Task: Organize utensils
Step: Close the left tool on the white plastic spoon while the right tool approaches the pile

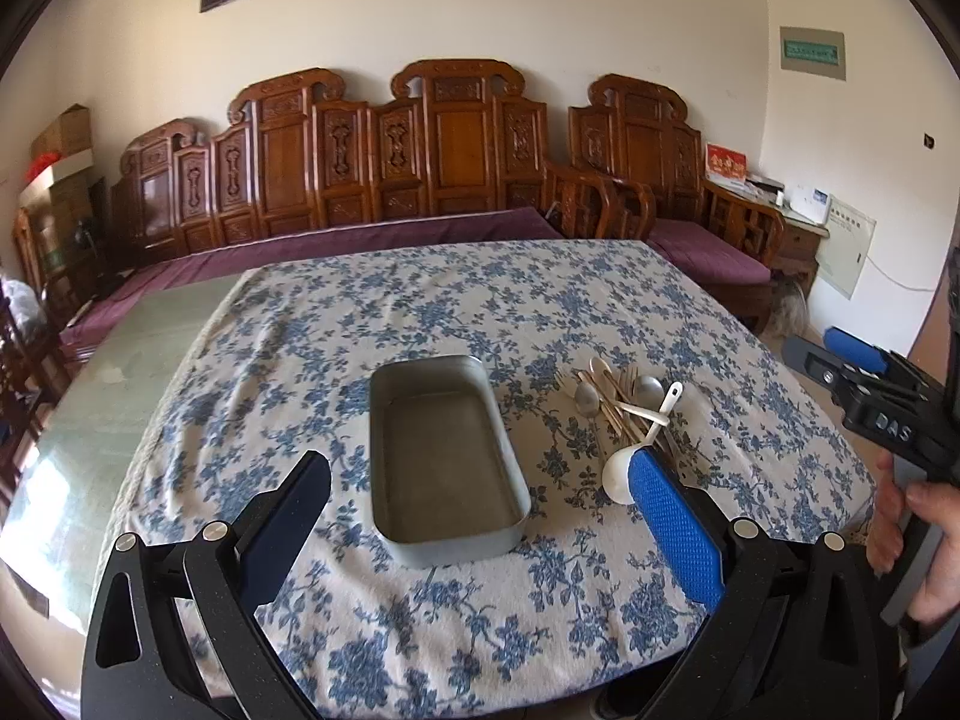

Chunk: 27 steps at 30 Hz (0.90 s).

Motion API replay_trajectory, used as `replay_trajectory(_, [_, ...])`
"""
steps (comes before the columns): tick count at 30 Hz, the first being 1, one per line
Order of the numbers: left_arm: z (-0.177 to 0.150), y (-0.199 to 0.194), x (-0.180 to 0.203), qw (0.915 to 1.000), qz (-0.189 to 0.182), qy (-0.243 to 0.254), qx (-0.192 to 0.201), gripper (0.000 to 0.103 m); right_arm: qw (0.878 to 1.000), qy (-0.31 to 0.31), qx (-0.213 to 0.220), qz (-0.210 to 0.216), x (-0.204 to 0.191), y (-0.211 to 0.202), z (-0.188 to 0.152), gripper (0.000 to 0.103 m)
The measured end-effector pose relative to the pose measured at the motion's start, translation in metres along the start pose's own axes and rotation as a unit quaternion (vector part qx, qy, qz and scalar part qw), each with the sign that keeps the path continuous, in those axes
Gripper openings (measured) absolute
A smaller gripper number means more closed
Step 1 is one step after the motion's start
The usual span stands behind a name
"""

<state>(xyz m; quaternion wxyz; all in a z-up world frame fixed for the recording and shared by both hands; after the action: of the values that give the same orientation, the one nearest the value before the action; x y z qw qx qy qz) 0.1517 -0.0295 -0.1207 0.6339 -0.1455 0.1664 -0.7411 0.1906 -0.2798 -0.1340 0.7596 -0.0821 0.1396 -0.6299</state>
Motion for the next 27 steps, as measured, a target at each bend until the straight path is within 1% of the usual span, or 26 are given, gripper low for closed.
replay_trajectory(6, [-0.002,0.029,0.008,0.9996,-0.023,-0.002,-0.018,0.096,1.000,0.002,-0.026,-0.012,0.025,0.039,-0.012,0.083])
replay_trajectory(10, [-0.007,0.046,0.019,0.9987,-0.040,0.011,-0.029,0.096,0.998,0.002,-0.050,-0.024,0.043,0.066,-0.027,0.082])
replay_trajectory(13, [-0.012,0.058,0.028,0.9979,-0.050,0.018,-0.038,0.095,0.997,0.008,-0.069,-0.026,0.055,0.082,-0.041,0.079])
replay_trajectory(19, [-0.023,0.086,0.049,0.9950,-0.076,0.024,-0.060,0.084,0.994,0.026,-0.105,-0.026,0.073,0.100,-0.076,0.074])
replay_trajectory(24, [-0.034,0.118,0.074,0.9897,-0.110,0.026,-0.088,0.076,0.991,0.039,-0.123,-0.028,0.086,0.110,-0.092,0.074])
replay_trajectory(26, [-0.040,0.132,0.085,0.9872,-0.122,0.023,-0.101,0.075,0.990,0.044,-0.128,-0.027,0.090,0.112,-0.096,0.074])
replay_trajectory(27, [-0.043,0.136,0.089,0.9860,-0.128,0.022,-0.105,0.072,0.990,0.044,-0.129,-0.028,0.091,0.113,-0.097,0.074])
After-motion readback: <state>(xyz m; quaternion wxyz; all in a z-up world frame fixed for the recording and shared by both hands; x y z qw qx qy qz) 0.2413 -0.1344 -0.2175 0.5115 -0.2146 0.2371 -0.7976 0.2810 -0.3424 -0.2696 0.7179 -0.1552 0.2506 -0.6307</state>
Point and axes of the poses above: each gripper's, at about its wrist camera, not at the fingertips, and y roughly the way its jaws point, x to its right, z to its top, the point moved 8 cm from there along y, roughly the way its jaws point, and after that the axes turned 12 degrees about x, right-handed, at the moved point
